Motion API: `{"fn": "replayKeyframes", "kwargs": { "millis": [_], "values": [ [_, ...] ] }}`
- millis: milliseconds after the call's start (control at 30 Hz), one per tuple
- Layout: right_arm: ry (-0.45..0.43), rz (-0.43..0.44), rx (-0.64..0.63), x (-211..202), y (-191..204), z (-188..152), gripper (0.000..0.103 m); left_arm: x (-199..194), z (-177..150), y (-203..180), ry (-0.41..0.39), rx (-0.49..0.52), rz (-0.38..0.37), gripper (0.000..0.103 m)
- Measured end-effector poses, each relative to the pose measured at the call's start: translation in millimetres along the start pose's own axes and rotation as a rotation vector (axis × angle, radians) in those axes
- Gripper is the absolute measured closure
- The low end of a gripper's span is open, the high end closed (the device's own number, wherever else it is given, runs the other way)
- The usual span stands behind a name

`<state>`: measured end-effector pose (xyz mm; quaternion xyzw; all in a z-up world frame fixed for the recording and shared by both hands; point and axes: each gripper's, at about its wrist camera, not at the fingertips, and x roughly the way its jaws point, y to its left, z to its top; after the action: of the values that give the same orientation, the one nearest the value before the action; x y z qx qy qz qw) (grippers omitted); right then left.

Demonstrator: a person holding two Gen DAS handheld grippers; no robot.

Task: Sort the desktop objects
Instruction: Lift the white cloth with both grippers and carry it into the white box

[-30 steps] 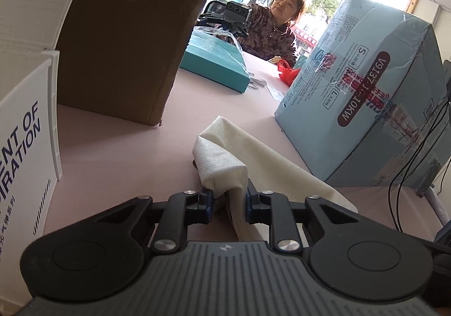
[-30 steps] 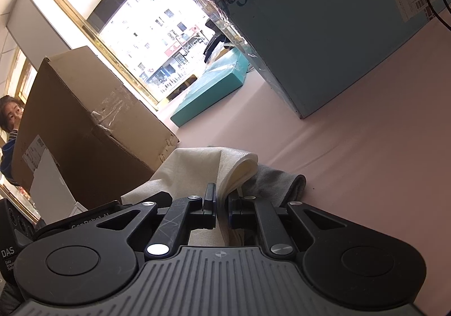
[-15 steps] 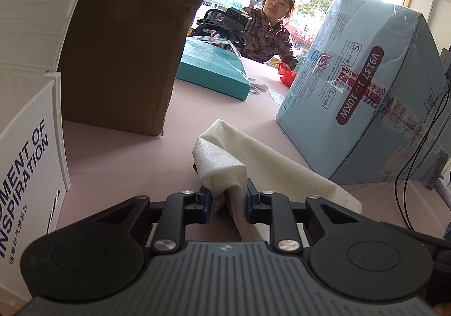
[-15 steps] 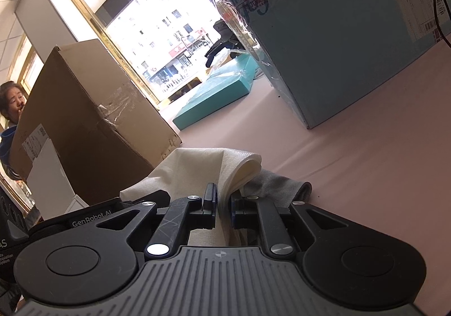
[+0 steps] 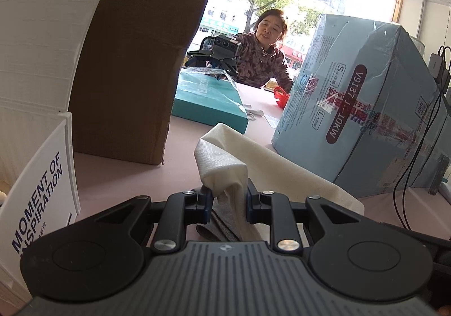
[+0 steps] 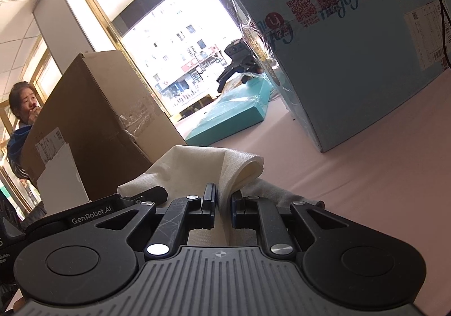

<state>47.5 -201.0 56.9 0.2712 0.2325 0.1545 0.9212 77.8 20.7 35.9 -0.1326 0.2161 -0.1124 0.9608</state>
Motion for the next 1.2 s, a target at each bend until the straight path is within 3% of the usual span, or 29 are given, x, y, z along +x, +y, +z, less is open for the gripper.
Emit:
{"fn": "replayKeyframes", "kwargs": {
  "millis": [367,567,733,1000,1200],
  "values": [
    [-0.154,0.073,-0.047,-26.6,17.9,10.0,0.095,-44.3,12.0,-17.3,-0.121,0.080,-0.036,0.085],
    [-0.243,0.116,-0.112,-42.6,32.3,10.5,0.095,-62.3,16.3,-22.7,-0.149,0.113,-0.039,0.087],
    [-0.274,0.188,-0.149,-50.8,43.9,7.1,0.096,-76.7,15.5,-16.3,-0.147,0.147,-0.038,0.088],
    [-0.280,0.294,-0.302,-63.3,86.3,-6.8,0.096,-128.5,31.1,16.4,-0.212,0.168,-0.047,0.090],
    [-0.269,0.338,-0.313,-62.7,128.3,-12.8,0.096,-165.1,44.7,43.8,-0.258,0.193,-0.035,0.090]
  ]
}}
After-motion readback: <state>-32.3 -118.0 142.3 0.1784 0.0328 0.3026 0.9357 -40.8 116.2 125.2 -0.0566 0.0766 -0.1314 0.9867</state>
